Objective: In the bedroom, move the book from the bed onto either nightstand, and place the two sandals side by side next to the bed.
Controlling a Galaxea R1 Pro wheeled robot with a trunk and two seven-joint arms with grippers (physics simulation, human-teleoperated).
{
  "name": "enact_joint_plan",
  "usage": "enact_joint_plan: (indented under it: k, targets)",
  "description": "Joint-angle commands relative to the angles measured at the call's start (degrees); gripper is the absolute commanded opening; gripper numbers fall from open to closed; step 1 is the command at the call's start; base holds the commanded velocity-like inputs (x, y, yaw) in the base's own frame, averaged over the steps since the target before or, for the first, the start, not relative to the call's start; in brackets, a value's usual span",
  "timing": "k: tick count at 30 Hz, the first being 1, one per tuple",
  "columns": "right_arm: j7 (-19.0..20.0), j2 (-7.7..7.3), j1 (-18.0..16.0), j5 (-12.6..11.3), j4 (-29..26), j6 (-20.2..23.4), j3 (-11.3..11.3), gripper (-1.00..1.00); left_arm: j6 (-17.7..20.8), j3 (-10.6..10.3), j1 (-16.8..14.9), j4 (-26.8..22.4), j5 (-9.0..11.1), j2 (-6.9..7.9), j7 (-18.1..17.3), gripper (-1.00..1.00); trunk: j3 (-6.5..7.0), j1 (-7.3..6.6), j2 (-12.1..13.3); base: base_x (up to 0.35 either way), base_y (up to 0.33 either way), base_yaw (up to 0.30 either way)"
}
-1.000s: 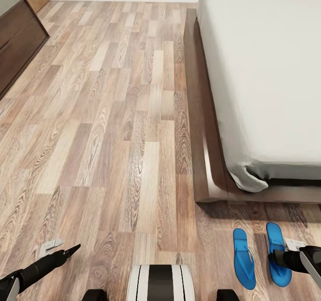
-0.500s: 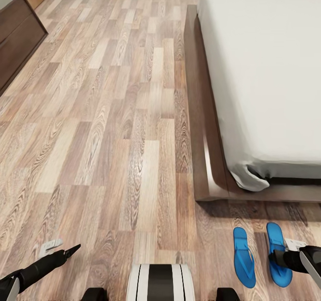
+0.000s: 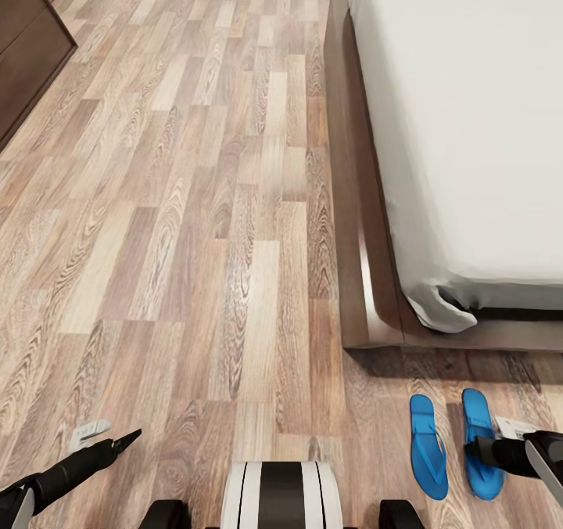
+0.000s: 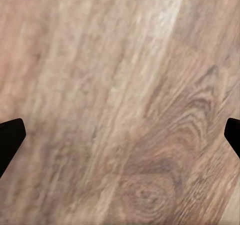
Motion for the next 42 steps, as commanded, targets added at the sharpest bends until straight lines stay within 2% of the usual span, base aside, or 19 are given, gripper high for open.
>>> enact_joint_plan:
  k: [1,3,4,6,27,30,32,33,36,42]
  targets:
    - [4.2,-0.01,0.0,0.5,0.0,0.2,-0.2,-1.00,0.5,0.4,-0.1,-0.1,-0.5,-0.06,-0.5,1.00,-0.03,-0.01,0.0,0.000,0.000,0.000]
    - [10.3,-0.01,0.0,0.7,0.1,0.2,-0.2,-1.00,0.5,0.4,-0.1,-0.1,-0.5,-0.06,-0.5,1.00,-0.03,-0.01,0.0,0.000,0.000,0.000]
    - [12.0,-0.01,0.0,0.8,0.1,0.2,-0.2,-1.00,0.5,0.4,-0.1,-0.1,-0.5,-0.06,-0.5,1.00,-0.03,-0.01,0.0,0.000,0.000,0.000]
    - [13.0,0.00,0.0,0.8,0.2,0.2,-0.3,-1.00,0.5,0.4,-0.1,-0.1,-0.5,-0.06,-0.5,1.00,-0.03,-0.01,0.0,0.000,0.000,0.000]
    - [13.4,0.00,0.0,1.0,0.1,0.2,-0.2,-1.00,0.5,0.5,-0.1,-0.1,-0.5,-0.06,-0.4,1.00,-0.03,-0.01,0.0,0.000,-0.032,0.000]
    - [12.2,0.00,0.0,3.3,0.1,0.2,-0.1,-1.00,0.5,0.5,-0.1,-0.1,-0.5,-0.06,-0.4,1.00,-0.03,-0.01,0.0,0.000,-0.001,0.000]
    - [8.7,0.09,0.0,7.5,0.1,0.2,-0.2,-1.00,0.5,0.5,-0.1,-0.1,-0.5,-0.06,-0.4,1.00,-0.03,-0.01,0.0,0.000,0.000,0.000]
    - [7.9,0.24,0.0,8.4,0.1,0.2,-0.2,-1.00,0.5,0.5,-0.1,-0.1,-0.5,-0.06,-0.4,1.00,-0.03,-0.01,0.0,0.000,0.000,0.000]
    - [6.8,0.98,0.0,9.6,0.1,0.2,-0.2,-1.00,0.5,0.5,-0.1,-0.1,-0.5,-0.06,-0.4,1.00,-0.03,-0.01,0.0,0.000,0.000,0.000]
    - [6.4,1.33,0.0,10.0,0.1,0.2,-0.2,-1.00,0.5,0.4,-0.1,-0.1,-0.5,-0.06,-0.4,1.00,-0.03,-0.01,0.0,0.000,0.000,0.000]
